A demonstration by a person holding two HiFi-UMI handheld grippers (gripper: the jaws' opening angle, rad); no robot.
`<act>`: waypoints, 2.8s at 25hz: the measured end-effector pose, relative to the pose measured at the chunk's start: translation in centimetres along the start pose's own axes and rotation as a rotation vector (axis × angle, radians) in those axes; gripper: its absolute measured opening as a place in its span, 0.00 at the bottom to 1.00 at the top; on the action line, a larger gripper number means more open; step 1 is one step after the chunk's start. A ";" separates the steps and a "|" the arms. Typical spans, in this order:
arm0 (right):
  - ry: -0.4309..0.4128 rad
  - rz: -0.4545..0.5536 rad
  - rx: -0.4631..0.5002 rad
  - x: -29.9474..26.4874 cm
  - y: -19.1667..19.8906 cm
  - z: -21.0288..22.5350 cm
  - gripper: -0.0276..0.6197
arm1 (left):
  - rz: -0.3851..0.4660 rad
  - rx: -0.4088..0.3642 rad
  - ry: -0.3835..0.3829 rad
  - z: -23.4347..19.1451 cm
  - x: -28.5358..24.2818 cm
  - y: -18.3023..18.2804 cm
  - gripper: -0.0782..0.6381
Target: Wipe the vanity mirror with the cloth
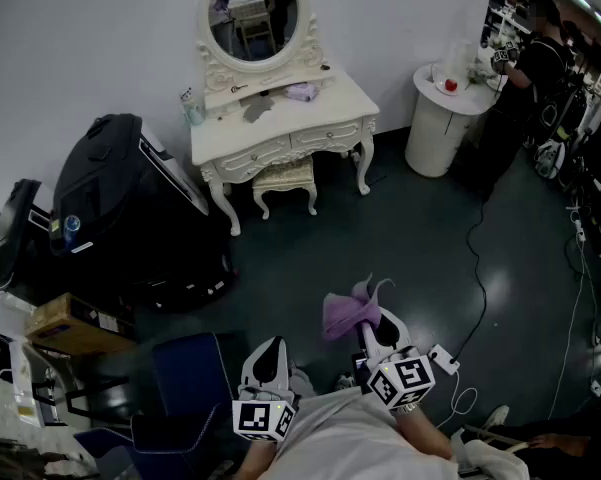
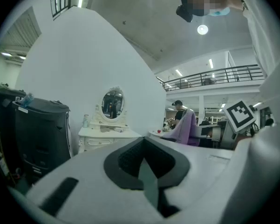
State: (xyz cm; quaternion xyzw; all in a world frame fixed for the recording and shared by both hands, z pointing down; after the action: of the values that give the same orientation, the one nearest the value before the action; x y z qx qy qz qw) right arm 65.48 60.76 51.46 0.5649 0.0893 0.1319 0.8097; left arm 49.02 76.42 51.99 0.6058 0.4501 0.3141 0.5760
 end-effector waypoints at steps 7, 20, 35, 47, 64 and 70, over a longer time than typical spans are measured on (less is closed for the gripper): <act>0.034 -0.008 0.045 5.0 -0.3 0.3 0.14 | 0.028 -0.009 0.033 2.9 0.3 0.0 0.11; 0.044 -0.029 0.041 6.6 -0.3 1.0 0.14 | 0.007 -0.009 0.062 5.2 -0.1 0.7 0.11; 0.002 -0.060 0.057 -3.4 -1.2 4.1 0.14 | 0.025 0.033 -0.006 -0.4 -8.1 -0.5 0.11; 0.042 0.019 0.083 -16.3 -6.0 8.0 0.14 | 0.107 0.020 0.076 -7.1 -22.9 -6.8 0.11; 0.014 -0.018 0.022 -28.1 -4.7 9.3 0.14 | 0.045 0.005 0.010 -14.4 -28.3 -7.4 0.11; -0.054 -0.049 0.020 -32.6 -4.9 11.2 0.14 | 0.042 0.008 -0.041 -15.3 -30.8 -7.8 0.11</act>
State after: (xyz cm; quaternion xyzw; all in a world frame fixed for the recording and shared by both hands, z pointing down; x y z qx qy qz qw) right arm 38.36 38.96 50.62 0.5741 0.0825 0.0960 0.8090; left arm 21.62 54.29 50.71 0.6238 0.4267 0.3116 0.5759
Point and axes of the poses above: the fingertips, and each gripper's own axes: x backward along the fingers, z to its right, y out of its underside, the point moved 7 cm from there along x, backward along the fingers, and after that the axes turned 15 degrees about -y, right-handed, at the moved point
